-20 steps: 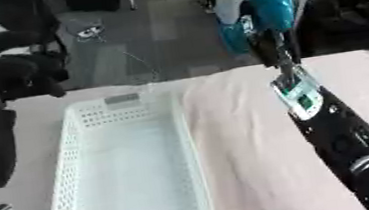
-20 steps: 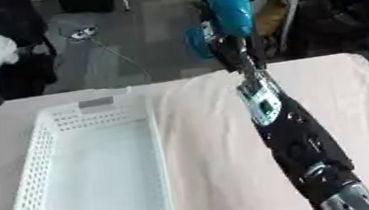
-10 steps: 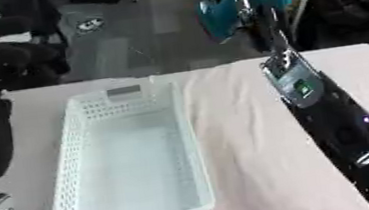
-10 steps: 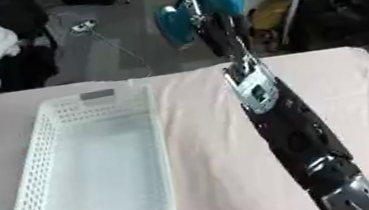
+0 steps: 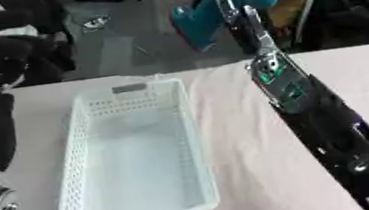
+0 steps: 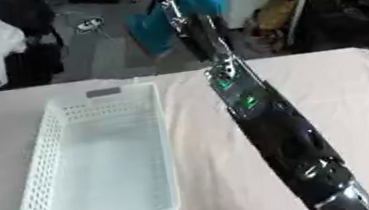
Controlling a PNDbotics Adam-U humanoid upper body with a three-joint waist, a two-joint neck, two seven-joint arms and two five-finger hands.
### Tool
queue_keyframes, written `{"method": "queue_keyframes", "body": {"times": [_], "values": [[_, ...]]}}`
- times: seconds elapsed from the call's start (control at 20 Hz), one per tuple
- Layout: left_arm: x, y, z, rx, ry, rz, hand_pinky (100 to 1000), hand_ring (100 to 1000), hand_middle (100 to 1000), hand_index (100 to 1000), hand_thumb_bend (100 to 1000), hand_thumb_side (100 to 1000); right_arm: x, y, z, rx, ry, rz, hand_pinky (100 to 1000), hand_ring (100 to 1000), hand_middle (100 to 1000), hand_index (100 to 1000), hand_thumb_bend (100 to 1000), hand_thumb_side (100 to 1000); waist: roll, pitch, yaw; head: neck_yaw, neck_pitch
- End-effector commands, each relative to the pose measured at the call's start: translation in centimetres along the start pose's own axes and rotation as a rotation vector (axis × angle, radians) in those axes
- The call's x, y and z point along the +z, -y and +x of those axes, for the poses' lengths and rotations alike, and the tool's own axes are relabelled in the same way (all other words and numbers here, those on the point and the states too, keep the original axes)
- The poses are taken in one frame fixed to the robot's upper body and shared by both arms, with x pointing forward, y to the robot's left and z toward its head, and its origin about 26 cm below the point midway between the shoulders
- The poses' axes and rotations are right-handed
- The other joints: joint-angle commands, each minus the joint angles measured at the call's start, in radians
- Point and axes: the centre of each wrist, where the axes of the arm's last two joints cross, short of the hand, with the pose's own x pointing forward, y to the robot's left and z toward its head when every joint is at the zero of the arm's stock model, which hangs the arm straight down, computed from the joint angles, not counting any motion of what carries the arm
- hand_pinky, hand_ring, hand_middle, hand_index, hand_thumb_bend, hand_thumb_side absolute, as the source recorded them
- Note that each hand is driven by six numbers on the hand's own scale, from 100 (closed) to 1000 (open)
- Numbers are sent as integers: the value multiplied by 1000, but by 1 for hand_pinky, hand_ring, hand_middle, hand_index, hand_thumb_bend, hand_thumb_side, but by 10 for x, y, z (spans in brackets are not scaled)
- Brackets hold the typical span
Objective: Pick up objects on the table and place them in the box.
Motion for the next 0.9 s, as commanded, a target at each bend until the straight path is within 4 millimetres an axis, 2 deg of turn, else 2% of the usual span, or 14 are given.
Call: {"method": "queue_keyframes", "body": {"times": [0.05, 0.55, 0.9], "values": [[-8, -2, 6, -2, 36, 7, 495, 621, 742, 667, 185, 824, -13, -9, 12, -53, 35, 23, 100, 100, 100, 137, 100, 976, 4, -19, 2, 1, -3], [-12, 0, 6, 6, 54, 10, 498, 622, 742, 667, 186, 824, -3, -52, 12, -152, 9, 75, 100, 100, 100, 136, 100, 976, 7, -12, 10, 4, -4], [-14, 1, 7, 13, 71, 10, 503, 624, 742, 667, 186, 824, 10, -78, 11, -116, 28, 125, 100, 100, 100, 140, 100, 988, 10, -7, 12, -2, 11]]}}
